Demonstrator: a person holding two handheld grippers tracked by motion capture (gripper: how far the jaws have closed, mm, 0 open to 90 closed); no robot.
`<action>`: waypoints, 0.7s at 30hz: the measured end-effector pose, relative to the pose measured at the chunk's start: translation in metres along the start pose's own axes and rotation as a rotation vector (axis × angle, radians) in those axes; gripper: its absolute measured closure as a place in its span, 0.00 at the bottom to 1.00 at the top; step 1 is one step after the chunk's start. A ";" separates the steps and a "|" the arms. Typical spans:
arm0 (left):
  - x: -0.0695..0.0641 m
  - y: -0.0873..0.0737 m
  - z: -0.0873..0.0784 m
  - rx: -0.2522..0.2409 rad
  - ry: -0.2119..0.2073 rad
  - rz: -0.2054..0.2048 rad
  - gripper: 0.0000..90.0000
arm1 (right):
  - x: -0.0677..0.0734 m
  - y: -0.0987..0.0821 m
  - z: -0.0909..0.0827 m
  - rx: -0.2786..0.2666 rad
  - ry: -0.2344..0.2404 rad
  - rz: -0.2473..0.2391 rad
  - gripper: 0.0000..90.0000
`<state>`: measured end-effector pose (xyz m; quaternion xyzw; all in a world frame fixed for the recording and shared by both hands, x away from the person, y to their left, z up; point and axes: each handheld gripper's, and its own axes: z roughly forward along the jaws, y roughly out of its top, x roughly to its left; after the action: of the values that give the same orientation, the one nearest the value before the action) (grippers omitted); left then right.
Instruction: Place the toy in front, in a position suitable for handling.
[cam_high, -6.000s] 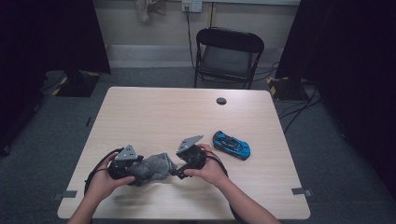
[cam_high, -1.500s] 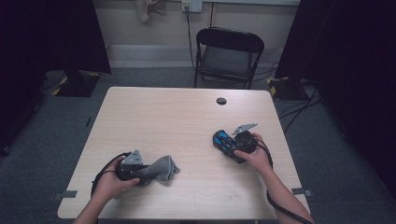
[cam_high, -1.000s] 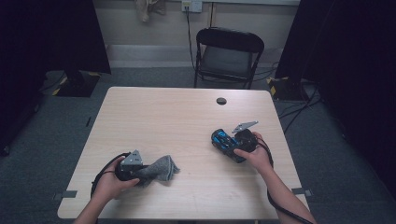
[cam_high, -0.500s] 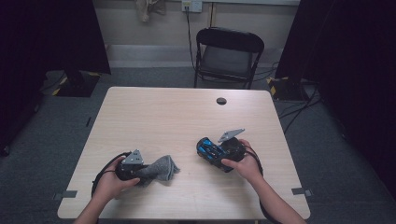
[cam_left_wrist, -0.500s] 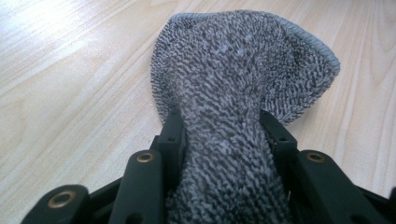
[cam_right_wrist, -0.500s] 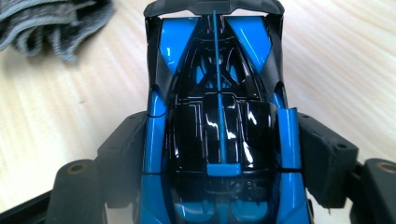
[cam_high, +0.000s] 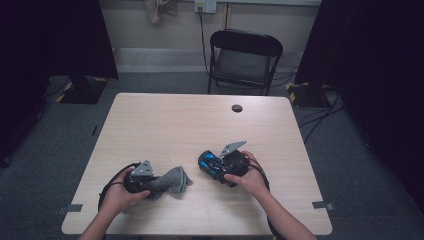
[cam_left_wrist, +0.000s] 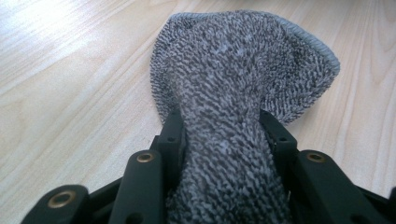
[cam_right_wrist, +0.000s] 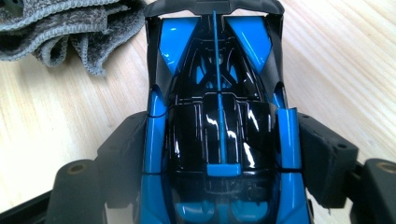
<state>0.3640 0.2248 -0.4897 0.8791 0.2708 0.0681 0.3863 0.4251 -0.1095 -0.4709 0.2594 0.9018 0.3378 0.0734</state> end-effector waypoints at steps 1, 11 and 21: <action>0.000 0.000 0.000 0.001 -0.001 0.003 0.67 | 0.001 0.001 0.002 0.001 0.000 -0.004 0.29; 0.001 0.002 0.002 0.004 -0.002 0.001 0.67 | 0.004 0.001 0.015 0.013 -0.004 -0.012 0.29; -0.002 0.010 -0.002 -0.022 0.032 0.036 0.27 | -0.002 -0.004 0.010 0.006 -0.013 0.000 0.29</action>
<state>0.3660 0.2198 -0.4810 0.8783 0.2604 0.0922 0.3902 0.4284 -0.1075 -0.4814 0.2616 0.9024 0.3333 0.0783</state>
